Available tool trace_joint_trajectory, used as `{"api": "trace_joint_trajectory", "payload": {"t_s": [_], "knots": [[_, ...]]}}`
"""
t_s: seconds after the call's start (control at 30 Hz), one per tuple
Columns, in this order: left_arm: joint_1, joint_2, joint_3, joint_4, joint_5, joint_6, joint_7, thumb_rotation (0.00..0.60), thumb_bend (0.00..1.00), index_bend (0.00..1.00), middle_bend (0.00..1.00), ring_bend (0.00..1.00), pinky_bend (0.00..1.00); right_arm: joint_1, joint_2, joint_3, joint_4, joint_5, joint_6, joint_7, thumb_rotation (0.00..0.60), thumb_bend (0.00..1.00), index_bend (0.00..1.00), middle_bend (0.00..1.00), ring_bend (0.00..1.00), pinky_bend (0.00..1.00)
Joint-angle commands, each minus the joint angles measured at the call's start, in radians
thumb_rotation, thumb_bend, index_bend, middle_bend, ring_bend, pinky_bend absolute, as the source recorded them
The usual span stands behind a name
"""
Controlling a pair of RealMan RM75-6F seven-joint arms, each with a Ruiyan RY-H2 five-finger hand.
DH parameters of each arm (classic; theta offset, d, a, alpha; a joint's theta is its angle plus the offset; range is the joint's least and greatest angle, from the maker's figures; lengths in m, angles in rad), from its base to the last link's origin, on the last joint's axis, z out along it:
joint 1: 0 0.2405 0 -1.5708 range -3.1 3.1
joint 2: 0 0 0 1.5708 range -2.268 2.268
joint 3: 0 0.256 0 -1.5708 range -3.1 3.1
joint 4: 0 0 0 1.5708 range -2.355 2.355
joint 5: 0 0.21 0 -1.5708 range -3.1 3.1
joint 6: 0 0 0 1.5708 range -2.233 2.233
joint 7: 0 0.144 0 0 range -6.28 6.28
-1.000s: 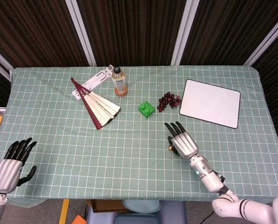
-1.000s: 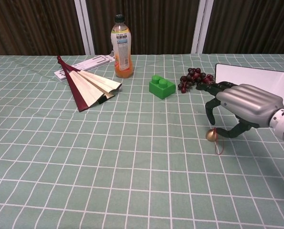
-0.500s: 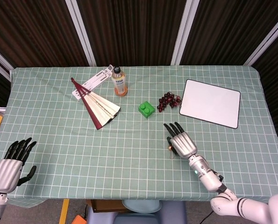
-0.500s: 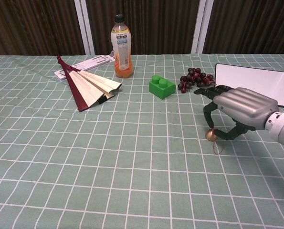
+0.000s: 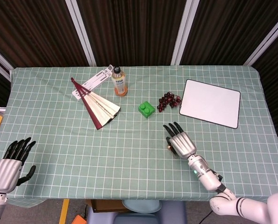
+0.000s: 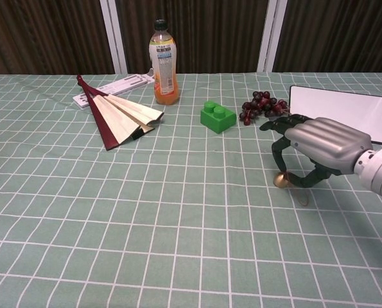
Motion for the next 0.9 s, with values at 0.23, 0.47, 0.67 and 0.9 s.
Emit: {"api": "trace_joint_trajectory", "payload": {"t_s": [0.23,0.47,0.67,0.9], "knots": [[0.002,0.001,-0.001,0.002,0.003,0.007,-0.002,0.600,0.42,0.02,0.00,0.00,0.08,0.014,0.017,0.030,-0.046,-0.015,0.041,0.033,0.600,0.56,0.79,0.18,0.00,0.00],[0.008,0.004,0.001,-0.003,0.009,0.018,0.004,0.600,0.42,0.02,0.00,0.00,0.08,-0.010,0.183,0.010,-0.250,0.008,0.031,-0.030,0.600,0.56,0.81,0.18,0.00,0.00],[0.013,0.013,-0.003,-0.004,-0.007,0.018,-0.004,0.600,0.42,0.02,0.00,0.00,0.08,-0.017,0.266,0.013,-0.366,0.083,0.004,-0.100,0.600,0.56,0.81,0.18,0.00,0.00],[0.008,0.009,-0.006,-0.002,0.005,0.023,-0.006,0.600,0.42,0.02,0.00,0.00,0.08,0.077,0.162,0.065,-0.307,0.157,-0.093,-0.111,0.600,0.56,0.81,0.18,0.00,0.00]]}}
